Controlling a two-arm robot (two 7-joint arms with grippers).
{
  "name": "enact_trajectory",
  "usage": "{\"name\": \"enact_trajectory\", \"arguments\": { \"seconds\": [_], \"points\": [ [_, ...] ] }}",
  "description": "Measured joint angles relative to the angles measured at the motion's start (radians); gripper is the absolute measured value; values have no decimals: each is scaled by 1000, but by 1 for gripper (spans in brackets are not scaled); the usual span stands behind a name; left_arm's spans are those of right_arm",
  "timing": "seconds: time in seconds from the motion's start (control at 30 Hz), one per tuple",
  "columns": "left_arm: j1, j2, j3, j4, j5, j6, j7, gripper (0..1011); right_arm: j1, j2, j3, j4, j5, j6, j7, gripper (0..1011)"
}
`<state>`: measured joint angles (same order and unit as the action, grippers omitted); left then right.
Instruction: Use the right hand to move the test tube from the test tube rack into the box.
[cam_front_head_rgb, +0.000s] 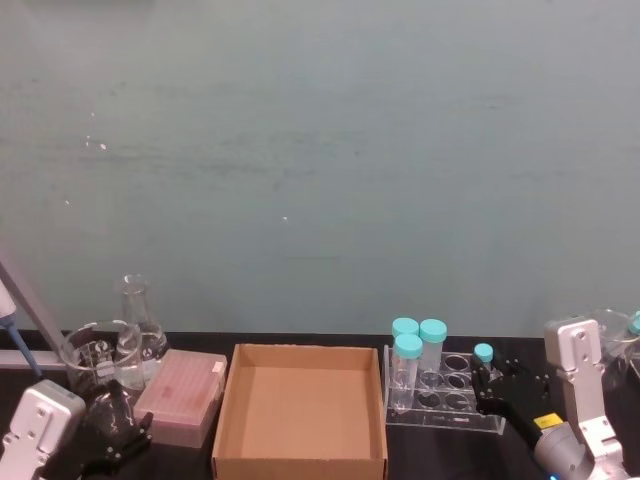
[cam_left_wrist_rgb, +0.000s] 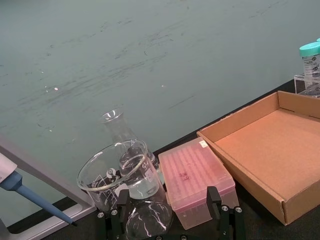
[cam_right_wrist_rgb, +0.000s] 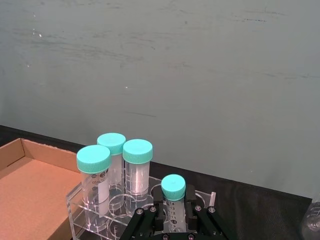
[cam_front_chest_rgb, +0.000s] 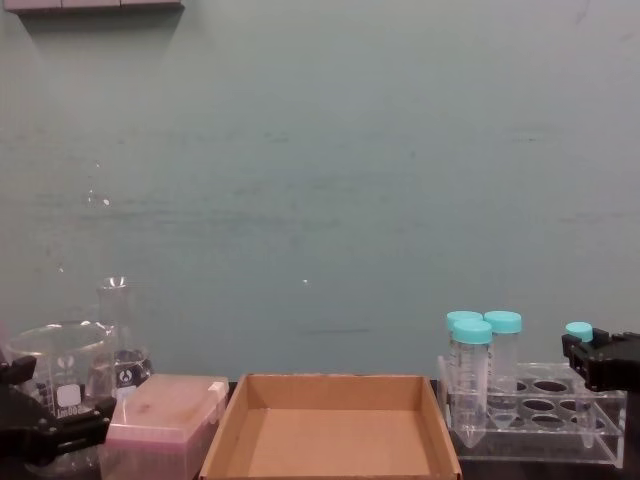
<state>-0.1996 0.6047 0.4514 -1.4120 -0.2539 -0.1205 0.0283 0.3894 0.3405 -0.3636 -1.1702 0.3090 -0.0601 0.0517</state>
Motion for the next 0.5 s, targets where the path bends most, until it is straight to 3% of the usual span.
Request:
{"name": "enact_trajectory", "arguments": {
  "seconds": [0.5],
  "points": [
    [0,0,0,0,0,0,0,1000,1,-3,13,3,-5,-16,23,246]
  ]
}}
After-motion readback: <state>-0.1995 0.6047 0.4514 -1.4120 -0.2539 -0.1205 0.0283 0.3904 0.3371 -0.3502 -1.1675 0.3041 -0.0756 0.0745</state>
